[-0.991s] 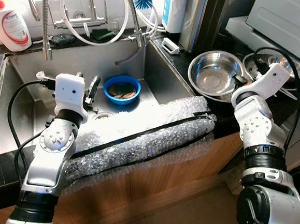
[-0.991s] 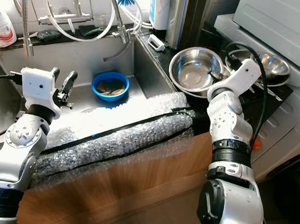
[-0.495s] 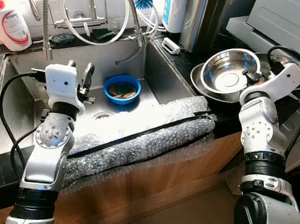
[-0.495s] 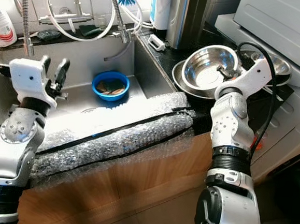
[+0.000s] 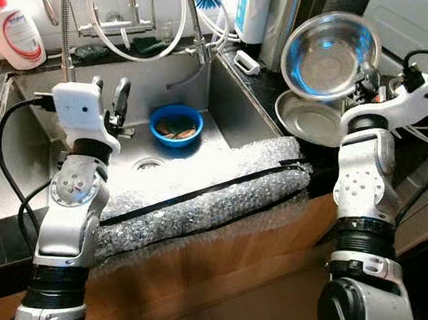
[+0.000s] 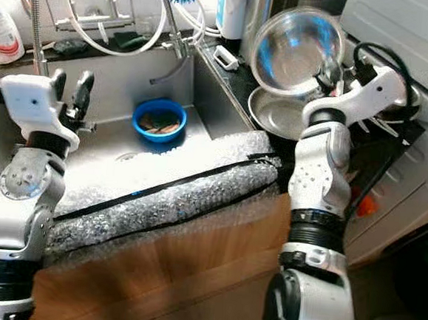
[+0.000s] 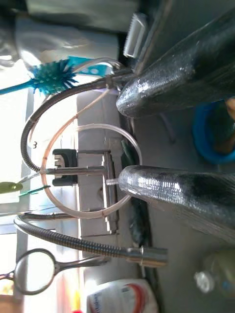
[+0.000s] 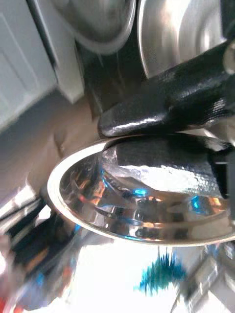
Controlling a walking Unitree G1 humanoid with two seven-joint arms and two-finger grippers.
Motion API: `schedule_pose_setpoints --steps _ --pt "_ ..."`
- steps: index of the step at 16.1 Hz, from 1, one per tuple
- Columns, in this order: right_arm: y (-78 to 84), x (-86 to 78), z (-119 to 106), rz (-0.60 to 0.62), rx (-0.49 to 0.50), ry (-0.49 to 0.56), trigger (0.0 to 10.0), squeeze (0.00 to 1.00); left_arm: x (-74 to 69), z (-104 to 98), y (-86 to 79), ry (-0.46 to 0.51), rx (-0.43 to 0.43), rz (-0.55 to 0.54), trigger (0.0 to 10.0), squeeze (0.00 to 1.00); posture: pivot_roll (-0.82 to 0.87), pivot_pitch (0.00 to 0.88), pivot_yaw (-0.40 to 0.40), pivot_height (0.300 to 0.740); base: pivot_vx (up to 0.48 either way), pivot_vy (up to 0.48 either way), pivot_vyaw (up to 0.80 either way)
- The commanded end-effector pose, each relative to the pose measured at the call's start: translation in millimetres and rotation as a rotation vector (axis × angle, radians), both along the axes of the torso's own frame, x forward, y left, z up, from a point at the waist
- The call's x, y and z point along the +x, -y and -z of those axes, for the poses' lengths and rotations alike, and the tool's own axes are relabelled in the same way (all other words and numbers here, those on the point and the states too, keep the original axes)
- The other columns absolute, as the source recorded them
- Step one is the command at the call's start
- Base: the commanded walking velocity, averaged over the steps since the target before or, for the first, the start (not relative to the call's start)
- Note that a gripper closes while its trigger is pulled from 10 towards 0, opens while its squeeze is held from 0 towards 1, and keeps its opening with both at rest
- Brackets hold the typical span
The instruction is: Kitchen organization
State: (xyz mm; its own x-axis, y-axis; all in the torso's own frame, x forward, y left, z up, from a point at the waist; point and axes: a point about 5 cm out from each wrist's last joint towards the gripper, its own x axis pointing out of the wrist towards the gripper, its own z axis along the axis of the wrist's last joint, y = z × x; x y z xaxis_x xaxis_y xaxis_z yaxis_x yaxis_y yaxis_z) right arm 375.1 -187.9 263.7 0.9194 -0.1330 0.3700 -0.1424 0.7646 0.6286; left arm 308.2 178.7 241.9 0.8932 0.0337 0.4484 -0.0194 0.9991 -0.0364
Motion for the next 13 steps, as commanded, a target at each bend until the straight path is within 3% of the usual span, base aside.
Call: schedule_pose_setpoints --steps 1,3,7,8,9,10,13 --pt "-1.9 -7.2 -10 -0.086 0.075 0.110 10.0 0.00 -1.6 -11 -5.1 0.026 -0.099 0.018 10.0 0.00 0.01 0.058 0.006 0.740 0.000 0.000 0.00" --pt "-16.8 -11.7 -4 -0.228 0.139 0.146 10.0 0.00 -1.4 -14 -8.8 0.030 -0.192 0.046 10.0 0.00 0.00 0.067 0.006 0.740 0.000 0.000 0.00" --pt "-47.2 -21.8 21 -0.373 0.194 0.100 10.0 0.00 -3.1 -10 -10.0 0.002 -0.353 0.140 10.0 0.00 0.01 0.084 0.007 0.740 0.000 0.000 0.00" --pt "-52.4 -24.1 25 -0.395 0.204 0.089 10.0 0.00 -4.9 -12 -10.5 0.018 -0.373 0.156 10.0 0.82 0.00 0.088 0.008 0.740 0.000 0.000 0.00" --pt "-57.9 -26.2 29 -0.417 0.233 0.071 10.0 0.00 -6.2 -15 -7.6 0.024 -0.382 0.189 10.0 1.00 0.00 0.091 0.007 0.740 0.000 0.000 0.00" --pt "-71.7 -32.6 39 -0.469 0.273 0.044 10.0 0.00 -6.9 -16 0.0 0.018 -0.413 0.254 10.0 1.00 0.01 0.091 0.007 0.740 0.000 0.000 0.00" --pt "-85.9 -39.0 48 -0.515 0.286 0.008 10.0 0.00 -7.4 -16 2.8 0.009 -0.440 0.315 10.0 1.00 0.01 0.085 0.008 0.740 0.000 0.000 0.00"
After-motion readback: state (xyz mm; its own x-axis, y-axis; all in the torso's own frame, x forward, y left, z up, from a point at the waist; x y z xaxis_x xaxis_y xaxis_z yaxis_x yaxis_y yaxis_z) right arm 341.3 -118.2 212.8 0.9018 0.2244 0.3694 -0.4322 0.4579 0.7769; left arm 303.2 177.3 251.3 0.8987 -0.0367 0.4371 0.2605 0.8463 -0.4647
